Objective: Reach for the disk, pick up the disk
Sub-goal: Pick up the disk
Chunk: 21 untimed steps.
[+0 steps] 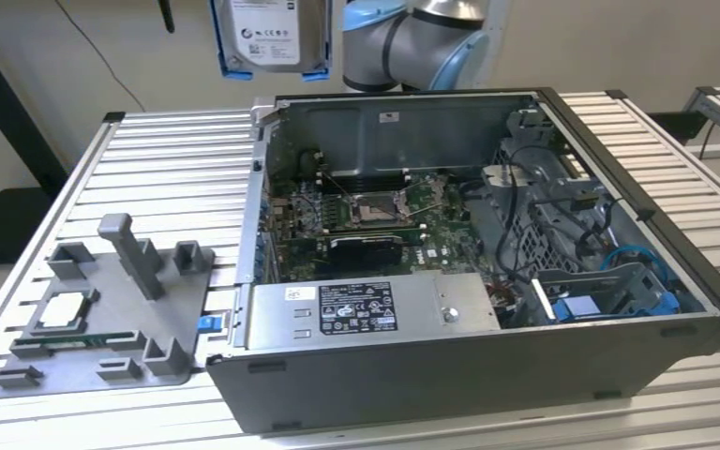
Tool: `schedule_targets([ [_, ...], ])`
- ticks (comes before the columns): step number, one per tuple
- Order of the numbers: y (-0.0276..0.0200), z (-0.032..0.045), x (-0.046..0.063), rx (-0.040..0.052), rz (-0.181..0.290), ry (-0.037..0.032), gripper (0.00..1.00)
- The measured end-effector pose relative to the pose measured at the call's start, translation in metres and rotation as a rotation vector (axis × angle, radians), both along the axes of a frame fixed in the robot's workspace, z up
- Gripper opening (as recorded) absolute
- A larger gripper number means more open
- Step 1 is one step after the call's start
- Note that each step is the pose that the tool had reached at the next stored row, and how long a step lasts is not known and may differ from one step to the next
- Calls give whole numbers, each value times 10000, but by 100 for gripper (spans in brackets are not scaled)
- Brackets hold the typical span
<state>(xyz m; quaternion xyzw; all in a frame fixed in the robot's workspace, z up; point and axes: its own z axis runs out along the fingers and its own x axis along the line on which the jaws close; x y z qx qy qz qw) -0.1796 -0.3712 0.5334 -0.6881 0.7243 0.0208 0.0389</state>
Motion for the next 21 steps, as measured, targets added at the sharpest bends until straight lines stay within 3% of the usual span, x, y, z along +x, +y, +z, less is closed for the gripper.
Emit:
schedule_targets([
  [10,0,2,364,0,-1,10,0],
  [21,0,3,842,0,-2,12,0],
])
